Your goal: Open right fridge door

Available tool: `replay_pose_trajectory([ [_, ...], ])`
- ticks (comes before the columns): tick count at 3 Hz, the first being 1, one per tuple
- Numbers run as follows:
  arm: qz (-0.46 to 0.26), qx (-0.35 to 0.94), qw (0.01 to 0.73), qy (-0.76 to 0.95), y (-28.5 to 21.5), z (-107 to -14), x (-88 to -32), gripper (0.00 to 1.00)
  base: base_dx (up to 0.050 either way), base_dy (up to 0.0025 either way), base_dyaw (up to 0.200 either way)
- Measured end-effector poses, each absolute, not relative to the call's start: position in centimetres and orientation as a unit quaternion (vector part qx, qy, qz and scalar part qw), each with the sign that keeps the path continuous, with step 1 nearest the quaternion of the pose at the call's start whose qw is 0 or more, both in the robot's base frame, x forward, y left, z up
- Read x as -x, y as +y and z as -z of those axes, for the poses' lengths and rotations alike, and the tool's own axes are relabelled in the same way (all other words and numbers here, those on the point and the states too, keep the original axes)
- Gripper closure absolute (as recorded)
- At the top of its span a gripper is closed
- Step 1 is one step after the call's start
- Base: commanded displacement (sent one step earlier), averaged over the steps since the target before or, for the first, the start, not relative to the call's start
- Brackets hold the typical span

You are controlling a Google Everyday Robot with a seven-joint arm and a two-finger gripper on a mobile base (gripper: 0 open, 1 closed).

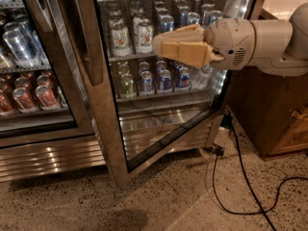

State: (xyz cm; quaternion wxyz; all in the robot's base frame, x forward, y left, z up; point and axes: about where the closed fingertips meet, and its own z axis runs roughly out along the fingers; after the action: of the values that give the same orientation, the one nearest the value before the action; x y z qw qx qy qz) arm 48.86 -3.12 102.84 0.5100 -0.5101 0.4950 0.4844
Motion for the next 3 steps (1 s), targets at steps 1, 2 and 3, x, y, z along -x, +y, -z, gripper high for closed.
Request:
replay_pose_trajectory([
  [1,-0.484,0.51,0.51,0.495,-3.1,-102.8,-48.9,1.0,0.0,0.0,0.0],
  [2,-0.496,0.486,0.507,0.51,-2.5,-99.9,-48.6,1.0,0.0,0.0,0.0],
  [3,-0.517,0.456,0.52,0.504,-1.6,-97.1,-45.4,1.0,0.0,0.0,0.0],
])
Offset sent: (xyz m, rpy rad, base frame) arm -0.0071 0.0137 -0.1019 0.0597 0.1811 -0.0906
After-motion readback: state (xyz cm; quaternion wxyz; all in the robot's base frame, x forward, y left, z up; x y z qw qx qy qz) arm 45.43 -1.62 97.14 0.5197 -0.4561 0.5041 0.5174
